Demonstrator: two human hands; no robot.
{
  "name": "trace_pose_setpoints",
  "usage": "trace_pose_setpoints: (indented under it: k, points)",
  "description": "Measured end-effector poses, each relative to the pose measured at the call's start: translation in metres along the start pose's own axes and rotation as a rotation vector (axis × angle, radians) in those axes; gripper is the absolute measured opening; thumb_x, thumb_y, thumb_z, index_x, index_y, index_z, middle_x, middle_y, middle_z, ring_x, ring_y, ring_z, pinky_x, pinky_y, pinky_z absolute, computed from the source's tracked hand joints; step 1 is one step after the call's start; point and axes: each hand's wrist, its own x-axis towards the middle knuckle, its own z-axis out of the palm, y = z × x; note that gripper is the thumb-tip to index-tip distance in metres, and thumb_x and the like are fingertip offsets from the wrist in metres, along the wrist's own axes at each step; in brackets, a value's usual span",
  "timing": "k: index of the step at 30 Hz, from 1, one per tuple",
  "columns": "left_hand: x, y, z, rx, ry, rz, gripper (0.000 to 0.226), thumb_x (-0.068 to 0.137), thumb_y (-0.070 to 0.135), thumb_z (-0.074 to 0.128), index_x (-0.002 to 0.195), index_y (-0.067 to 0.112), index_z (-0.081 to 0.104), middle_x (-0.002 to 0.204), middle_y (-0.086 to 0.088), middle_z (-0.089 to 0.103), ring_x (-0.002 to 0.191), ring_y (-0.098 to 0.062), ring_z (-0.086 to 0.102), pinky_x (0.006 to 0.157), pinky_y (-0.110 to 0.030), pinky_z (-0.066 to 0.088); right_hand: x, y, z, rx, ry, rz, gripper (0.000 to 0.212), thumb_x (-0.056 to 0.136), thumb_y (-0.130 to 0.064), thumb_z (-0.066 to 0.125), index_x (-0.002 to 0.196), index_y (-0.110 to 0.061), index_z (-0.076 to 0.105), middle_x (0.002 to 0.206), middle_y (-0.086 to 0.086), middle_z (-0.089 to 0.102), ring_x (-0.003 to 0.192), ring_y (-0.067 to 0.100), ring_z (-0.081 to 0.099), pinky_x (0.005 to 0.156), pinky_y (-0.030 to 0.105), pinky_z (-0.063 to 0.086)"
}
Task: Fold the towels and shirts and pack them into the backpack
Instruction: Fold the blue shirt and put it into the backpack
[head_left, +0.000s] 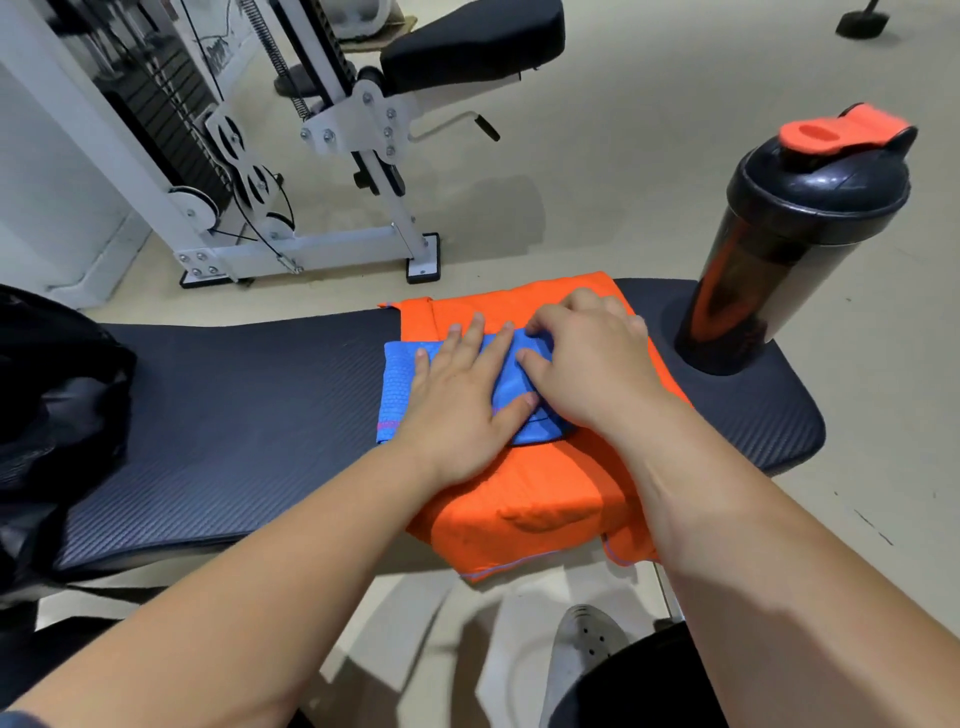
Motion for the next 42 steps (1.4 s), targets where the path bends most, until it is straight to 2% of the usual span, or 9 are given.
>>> trace_pose_setpoints:
  k: [5, 8, 11, 17, 22, 25, 29, 35, 42]
  points:
    - [-0.025, -0.043, -0.033, -0.151, 0.3, -0.077, 0.065, 0.09, 0.036, 0.057, 0.152, 0.025, 0.04, 0.153, -0.008, 0.043, 0.145, -0.025, 0.033, 0.121, -0.039, 0.026, -0.006, -0.019, 0.004, -0.09, -0.079, -0.087, 0.056, 0.093, -0.058, 0.051, 0.144, -0.036, 0.047, 0.162, 0.005, 0.025, 0.152, 0.032, 0.012, 0.119, 0.059, 0.01]
    - [-0.035, -0.06, -0.041, -0.117, 0.224, -0.309, 0.061, 0.09, 0.043, 0.064, 0.146, 0.034, 0.041, 0.124, -0.008, 0.056, 0.12, -0.028, 0.051, 0.106, -0.043, 0.04, -0.009, -0.027, 0.01, -0.137, -0.4, -0.095, 0.076, 0.094, -0.074, 0.025, 0.159, -0.038, 0.009, 0.168, -0.001, -0.013, 0.152, 0.032, -0.02, 0.116, 0.066, -0.012]
    - [-0.038, -0.06, -0.042, -0.262, 0.134, -0.385, 0.062, 0.089, 0.041, 0.067, 0.144, 0.04, 0.04, 0.114, -0.002, 0.056, 0.105, -0.022, 0.058, 0.087, -0.034, 0.044, -0.011, -0.027, 0.015, -0.182, -0.565, -0.066, 0.083, 0.091, -0.08, 0.017, 0.158, -0.038, -0.01, 0.163, -0.006, -0.03, 0.148, 0.031, -0.031, 0.114, 0.066, -0.017]
    - [-0.022, -0.044, -0.044, -0.546, 0.07, -0.451, 0.038, 0.086, 0.034, 0.072, 0.119, 0.045, 0.058, 0.111, 0.004, 0.063, 0.093, -0.017, 0.063, 0.073, -0.031, 0.05, -0.013, -0.025, 0.014, -0.18, -0.564, -0.057, 0.084, 0.09, -0.08, 0.019, 0.157, -0.041, -0.013, 0.162, -0.009, -0.032, 0.148, 0.03, -0.032, 0.116, 0.065, -0.016]
    - [-0.018, -0.045, -0.051, -0.71, 0.105, -0.513, 0.031, 0.084, 0.012, 0.074, 0.103, 0.035, 0.065, 0.103, -0.012, 0.07, 0.085, -0.027, 0.069, 0.08, -0.045, 0.058, -0.015, -0.025, 0.016, -0.195, -0.524, -0.063, 0.083, 0.091, -0.08, 0.02, 0.157, -0.041, -0.011, 0.162, -0.008, -0.031, 0.148, 0.031, -0.032, 0.116, 0.065, -0.015]
    - [-0.017, -0.051, -0.054, -0.826, 0.119, -0.524, 0.035, 0.082, 0.005, 0.075, 0.104, 0.031, 0.068, 0.098, -0.012, 0.071, 0.084, -0.028, 0.07, 0.086, -0.048, 0.058, -0.015, -0.026, 0.017, -0.199, -0.512, -0.061, 0.083, 0.091, -0.079, 0.019, 0.158, -0.04, -0.011, 0.162, -0.008, -0.031, 0.148, 0.031, -0.032, 0.116, 0.065, -0.014]
    - [-0.017, -0.058, -0.053, -1.066, 0.062, -0.549, 0.047, 0.082, -0.007, 0.071, 0.118, 0.023, 0.069, 0.12, -0.01, 0.068, 0.104, -0.03, 0.07, 0.096, -0.044, 0.057, -0.015, -0.027, 0.018, -0.199, -0.501, -0.059, 0.083, 0.091, -0.08, 0.019, 0.158, -0.04, -0.01, 0.163, -0.007, -0.031, 0.148, 0.031, -0.031, 0.116, 0.065, -0.014]
    - [-0.016, -0.052, -0.069, -1.273, 0.013, -0.552, 0.052, 0.085, -0.017, 0.06, 0.124, 0.018, 0.067, 0.114, -0.012, 0.07, 0.084, -0.025, 0.07, 0.074, -0.033, 0.059, -0.014, -0.028, 0.016, -0.209, -0.497, -0.051, 0.082, 0.091, -0.08, 0.018, 0.157, -0.041, -0.011, 0.163, -0.007, -0.03, 0.148, 0.031, -0.031, 0.116, 0.066, -0.014]
    - [-0.022, -0.045, -0.08, -1.232, 0.164, -0.47, 0.046, 0.078, -0.014, 0.067, 0.113, 0.015, 0.073, 0.116, -0.022, 0.064, 0.086, -0.026, 0.066, 0.082, -0.035, 0.055, -0.015, -0.04, 0.012, -0.123, -0.489, -0.009, 0.078, 0.093, -0.077, 0.018, 0.157, -0.042, -0.009, 0.163, -0.008, -0.028, 0.15, 0.031, -0.028, 0.115, 0.068, -0.012]
